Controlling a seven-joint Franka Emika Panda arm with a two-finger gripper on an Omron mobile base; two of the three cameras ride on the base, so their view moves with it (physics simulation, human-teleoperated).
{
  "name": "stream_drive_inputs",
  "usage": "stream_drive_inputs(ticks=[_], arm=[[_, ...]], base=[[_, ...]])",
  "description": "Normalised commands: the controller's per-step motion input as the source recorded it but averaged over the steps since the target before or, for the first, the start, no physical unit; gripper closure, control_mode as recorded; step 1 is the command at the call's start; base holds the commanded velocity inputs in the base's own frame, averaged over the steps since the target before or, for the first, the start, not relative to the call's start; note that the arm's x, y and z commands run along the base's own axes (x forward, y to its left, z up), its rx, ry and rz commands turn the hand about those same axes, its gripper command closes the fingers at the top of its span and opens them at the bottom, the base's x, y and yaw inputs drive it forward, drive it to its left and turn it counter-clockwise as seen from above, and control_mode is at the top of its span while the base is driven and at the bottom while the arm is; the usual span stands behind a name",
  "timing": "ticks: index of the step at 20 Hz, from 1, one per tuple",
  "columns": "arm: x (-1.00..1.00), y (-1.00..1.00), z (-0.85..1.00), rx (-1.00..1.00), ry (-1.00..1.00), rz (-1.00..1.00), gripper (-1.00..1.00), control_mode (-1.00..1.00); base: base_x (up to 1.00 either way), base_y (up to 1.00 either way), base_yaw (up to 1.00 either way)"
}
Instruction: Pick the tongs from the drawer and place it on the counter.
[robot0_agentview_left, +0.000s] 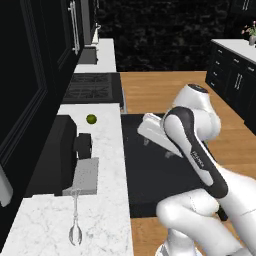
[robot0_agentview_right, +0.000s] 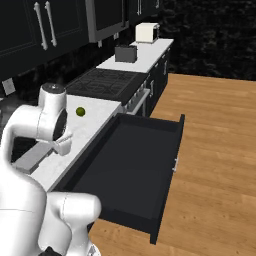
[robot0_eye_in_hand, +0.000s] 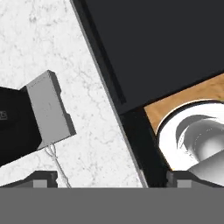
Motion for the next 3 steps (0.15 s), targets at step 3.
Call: stream_drive_inputs(ticks=[3], arm=[[0.86,-1.00,0.02,0.00,0.00,-0.01,-1.00,-1.00]], base=[[0.00,0.00,0.00]])
